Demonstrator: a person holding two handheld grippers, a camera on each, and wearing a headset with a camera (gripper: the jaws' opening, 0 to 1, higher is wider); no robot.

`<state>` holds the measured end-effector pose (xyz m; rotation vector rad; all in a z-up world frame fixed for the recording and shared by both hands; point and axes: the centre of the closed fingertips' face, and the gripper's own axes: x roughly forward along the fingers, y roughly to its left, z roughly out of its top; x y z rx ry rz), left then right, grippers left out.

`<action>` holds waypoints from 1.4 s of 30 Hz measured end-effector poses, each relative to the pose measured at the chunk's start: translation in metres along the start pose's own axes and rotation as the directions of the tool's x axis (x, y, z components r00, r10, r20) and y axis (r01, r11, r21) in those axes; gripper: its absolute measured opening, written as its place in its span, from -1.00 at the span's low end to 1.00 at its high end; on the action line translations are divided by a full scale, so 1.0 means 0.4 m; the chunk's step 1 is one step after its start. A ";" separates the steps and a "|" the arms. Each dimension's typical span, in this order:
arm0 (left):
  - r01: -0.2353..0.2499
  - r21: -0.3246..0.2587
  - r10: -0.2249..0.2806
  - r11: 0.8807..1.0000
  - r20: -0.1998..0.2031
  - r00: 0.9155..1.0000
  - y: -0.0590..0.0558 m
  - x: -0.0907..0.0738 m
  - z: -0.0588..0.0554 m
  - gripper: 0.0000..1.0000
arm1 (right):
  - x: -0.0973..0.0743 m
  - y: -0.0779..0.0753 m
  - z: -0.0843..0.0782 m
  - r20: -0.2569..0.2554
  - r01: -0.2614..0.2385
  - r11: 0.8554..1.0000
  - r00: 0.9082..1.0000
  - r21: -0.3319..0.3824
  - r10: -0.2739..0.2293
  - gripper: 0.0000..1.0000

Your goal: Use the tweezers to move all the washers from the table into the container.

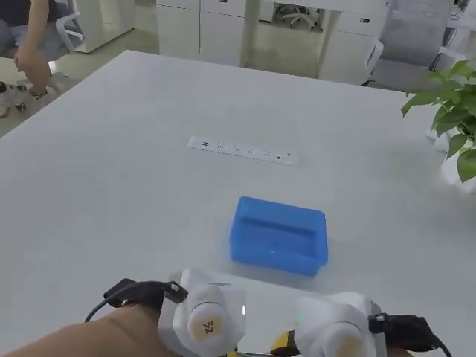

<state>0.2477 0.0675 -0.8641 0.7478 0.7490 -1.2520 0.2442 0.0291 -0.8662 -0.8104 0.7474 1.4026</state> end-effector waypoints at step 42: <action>-0.009 0.032 0.008 0.999 0.042 0.999 0.005 -0.007 0.009 -1.00 | -0.027 -0.013 -0.033 0.024 0.051 0.991 0.998 0.124 -0.055 -0.77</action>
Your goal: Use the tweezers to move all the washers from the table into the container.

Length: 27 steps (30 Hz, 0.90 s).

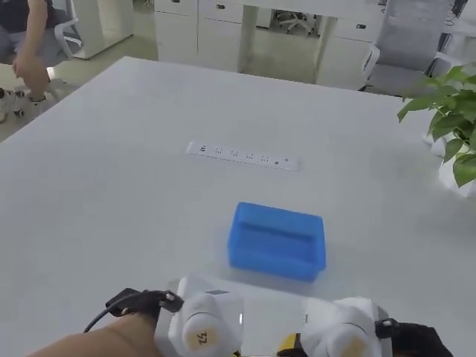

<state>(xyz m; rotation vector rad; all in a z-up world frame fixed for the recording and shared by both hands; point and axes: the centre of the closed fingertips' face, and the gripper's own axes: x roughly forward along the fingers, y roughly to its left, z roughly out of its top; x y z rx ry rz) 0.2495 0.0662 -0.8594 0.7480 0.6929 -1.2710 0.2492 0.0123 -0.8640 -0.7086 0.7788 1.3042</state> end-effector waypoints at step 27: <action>-0.216 -0.552 0.341 0.805 0.134 0.930 0.065 -0.163 0.055 0.49 | -0.306 -0.100 0.045 0.210 0.251 0.727 0.852 0.639 -0.479 0.34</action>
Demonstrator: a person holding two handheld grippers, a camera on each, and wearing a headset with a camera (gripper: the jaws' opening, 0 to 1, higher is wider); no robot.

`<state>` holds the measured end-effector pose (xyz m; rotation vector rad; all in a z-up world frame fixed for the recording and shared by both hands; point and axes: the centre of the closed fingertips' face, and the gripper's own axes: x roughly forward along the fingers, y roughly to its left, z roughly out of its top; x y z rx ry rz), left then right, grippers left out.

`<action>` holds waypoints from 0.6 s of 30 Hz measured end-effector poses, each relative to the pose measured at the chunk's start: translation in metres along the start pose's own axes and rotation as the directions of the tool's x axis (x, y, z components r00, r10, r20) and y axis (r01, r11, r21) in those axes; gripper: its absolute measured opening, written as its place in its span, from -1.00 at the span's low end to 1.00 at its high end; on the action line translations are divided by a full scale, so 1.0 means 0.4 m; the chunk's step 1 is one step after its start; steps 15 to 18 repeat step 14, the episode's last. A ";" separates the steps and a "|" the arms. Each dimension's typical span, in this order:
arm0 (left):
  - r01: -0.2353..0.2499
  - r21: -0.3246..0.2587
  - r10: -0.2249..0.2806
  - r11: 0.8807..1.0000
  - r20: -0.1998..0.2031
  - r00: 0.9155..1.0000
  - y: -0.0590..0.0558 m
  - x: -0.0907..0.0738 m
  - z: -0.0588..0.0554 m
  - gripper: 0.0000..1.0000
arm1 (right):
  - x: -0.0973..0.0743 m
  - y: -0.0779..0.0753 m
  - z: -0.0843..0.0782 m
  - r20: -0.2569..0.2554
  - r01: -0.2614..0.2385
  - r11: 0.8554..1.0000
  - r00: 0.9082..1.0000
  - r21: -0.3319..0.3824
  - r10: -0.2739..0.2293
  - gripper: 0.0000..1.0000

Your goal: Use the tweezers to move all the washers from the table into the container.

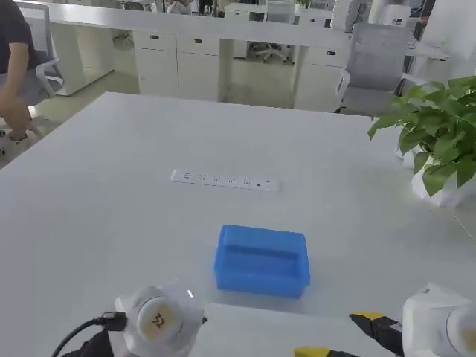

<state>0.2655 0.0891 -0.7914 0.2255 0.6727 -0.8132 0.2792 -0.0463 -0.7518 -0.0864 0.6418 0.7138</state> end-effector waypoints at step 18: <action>-0.208 -0.161 0.229 0.965 0.123 0.966 0.038 -0.196 0.062 0.98 | -0.059 -0.006 0.027 0.065 0.069 0.998 0.996 -0.001 -0.069 0.69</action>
